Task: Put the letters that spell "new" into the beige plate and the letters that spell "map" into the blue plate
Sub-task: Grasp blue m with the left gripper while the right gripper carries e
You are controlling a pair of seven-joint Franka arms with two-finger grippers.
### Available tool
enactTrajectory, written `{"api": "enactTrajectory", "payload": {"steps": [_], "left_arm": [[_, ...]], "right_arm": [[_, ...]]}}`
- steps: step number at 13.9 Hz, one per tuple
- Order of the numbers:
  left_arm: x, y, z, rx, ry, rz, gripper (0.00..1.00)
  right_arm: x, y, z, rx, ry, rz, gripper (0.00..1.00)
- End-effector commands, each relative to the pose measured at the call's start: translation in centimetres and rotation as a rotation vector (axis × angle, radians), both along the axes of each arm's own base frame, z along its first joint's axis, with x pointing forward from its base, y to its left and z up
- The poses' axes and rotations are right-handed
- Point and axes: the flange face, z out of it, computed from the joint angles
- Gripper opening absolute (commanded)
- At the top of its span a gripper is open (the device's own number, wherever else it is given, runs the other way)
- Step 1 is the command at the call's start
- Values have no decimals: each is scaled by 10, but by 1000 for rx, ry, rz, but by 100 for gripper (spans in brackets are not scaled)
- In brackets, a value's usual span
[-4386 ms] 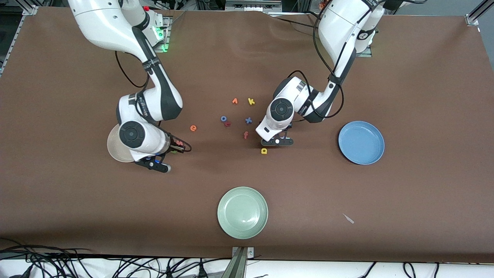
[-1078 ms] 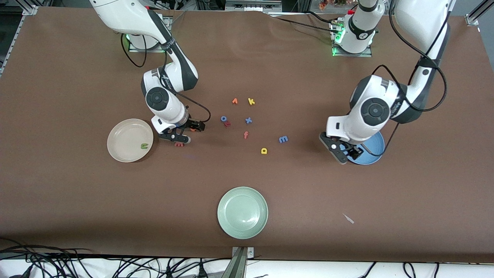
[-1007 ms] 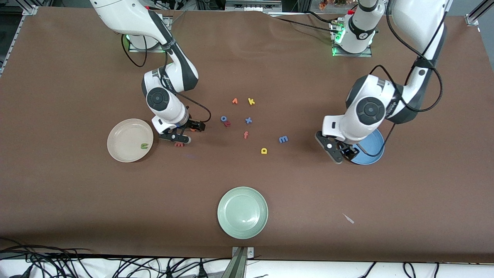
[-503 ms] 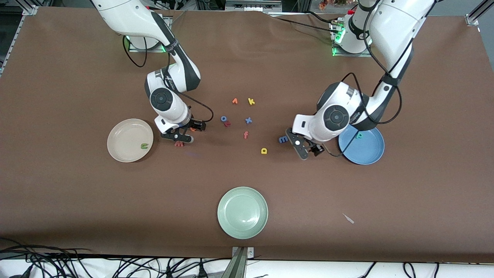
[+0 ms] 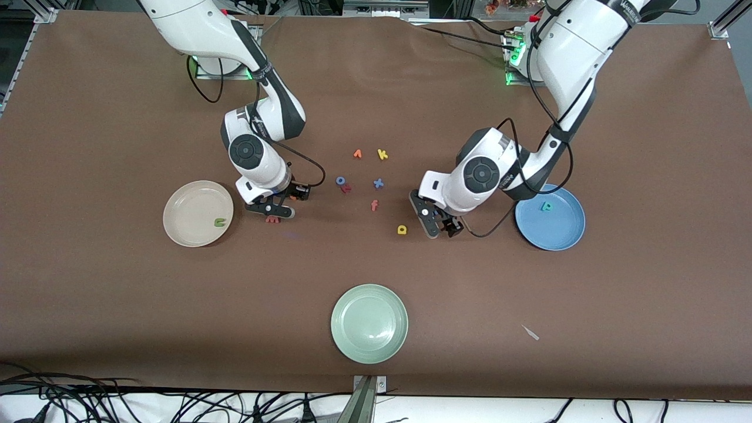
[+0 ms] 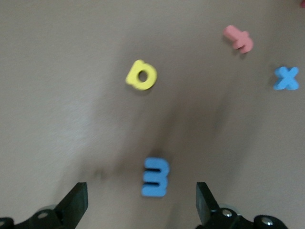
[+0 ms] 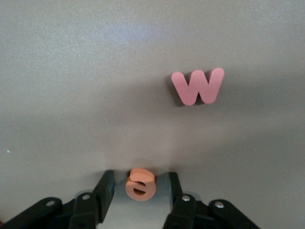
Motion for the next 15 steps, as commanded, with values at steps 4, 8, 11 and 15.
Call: {"api": "enactTrajectory", "payload": {"steps": [4, 8, 11, 15], "left_arm": [[-11, -18, -17, 3, -20, -62, 99], [-11, -14, -25, 33, -30, -90, 99], [-12, -14, -26, 51, -47, -121, 83], [-12, -13, -29, 58, -47, -128, 43]], "right_arm": [[-1, 2, -3, 8, -9, -27, 32], [4, 7, 4, 12, -16, -42, 26], [9, 9, 11, 20, -24, -28, 20], [45, -4, 52, -19, 77, -17, 20]]}}
